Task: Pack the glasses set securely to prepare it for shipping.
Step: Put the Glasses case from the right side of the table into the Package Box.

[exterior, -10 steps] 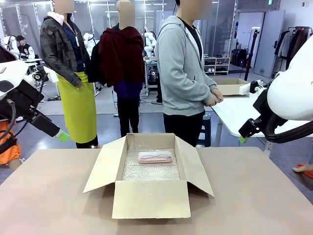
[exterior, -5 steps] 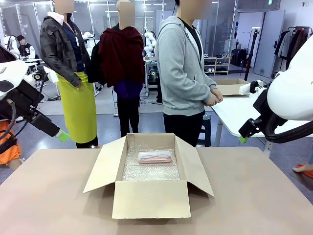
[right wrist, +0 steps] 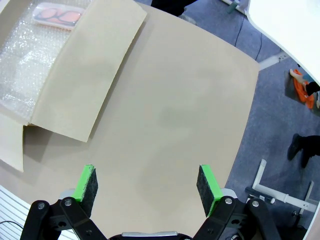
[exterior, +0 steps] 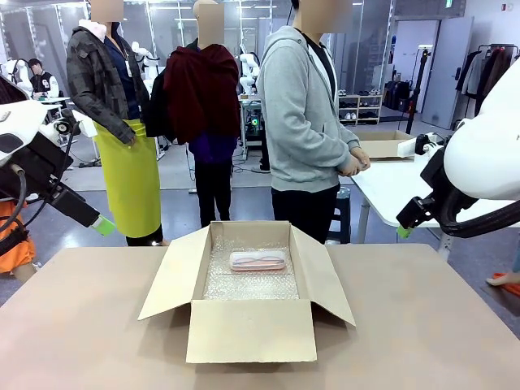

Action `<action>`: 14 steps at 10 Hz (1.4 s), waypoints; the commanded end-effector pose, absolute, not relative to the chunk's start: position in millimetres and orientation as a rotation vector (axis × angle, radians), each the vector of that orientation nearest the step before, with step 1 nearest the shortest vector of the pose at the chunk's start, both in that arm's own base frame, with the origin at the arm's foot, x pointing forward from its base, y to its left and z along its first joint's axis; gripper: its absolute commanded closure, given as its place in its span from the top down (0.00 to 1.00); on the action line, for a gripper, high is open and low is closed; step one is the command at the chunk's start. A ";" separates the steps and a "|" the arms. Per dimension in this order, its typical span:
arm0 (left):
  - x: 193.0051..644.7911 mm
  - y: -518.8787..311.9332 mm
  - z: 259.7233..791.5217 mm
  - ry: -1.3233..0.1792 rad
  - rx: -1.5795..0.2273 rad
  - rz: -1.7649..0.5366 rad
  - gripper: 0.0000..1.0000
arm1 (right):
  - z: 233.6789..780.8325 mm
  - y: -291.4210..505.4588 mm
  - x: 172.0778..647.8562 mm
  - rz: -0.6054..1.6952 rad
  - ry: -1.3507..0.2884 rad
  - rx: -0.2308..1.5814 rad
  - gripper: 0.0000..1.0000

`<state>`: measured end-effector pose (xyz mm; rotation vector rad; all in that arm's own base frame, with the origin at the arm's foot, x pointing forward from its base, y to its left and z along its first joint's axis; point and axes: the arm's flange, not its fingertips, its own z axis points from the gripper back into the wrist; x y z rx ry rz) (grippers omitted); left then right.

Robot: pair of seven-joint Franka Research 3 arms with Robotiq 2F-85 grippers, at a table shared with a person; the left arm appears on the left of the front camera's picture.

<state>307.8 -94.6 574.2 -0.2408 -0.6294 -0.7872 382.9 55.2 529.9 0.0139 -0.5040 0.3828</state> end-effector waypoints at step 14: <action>308.3 -93.3 573.9 -0.649 -0.247 -0.797 1.00 | 530.7 54.6 384.6 0.392 -0.505 0.011 1.00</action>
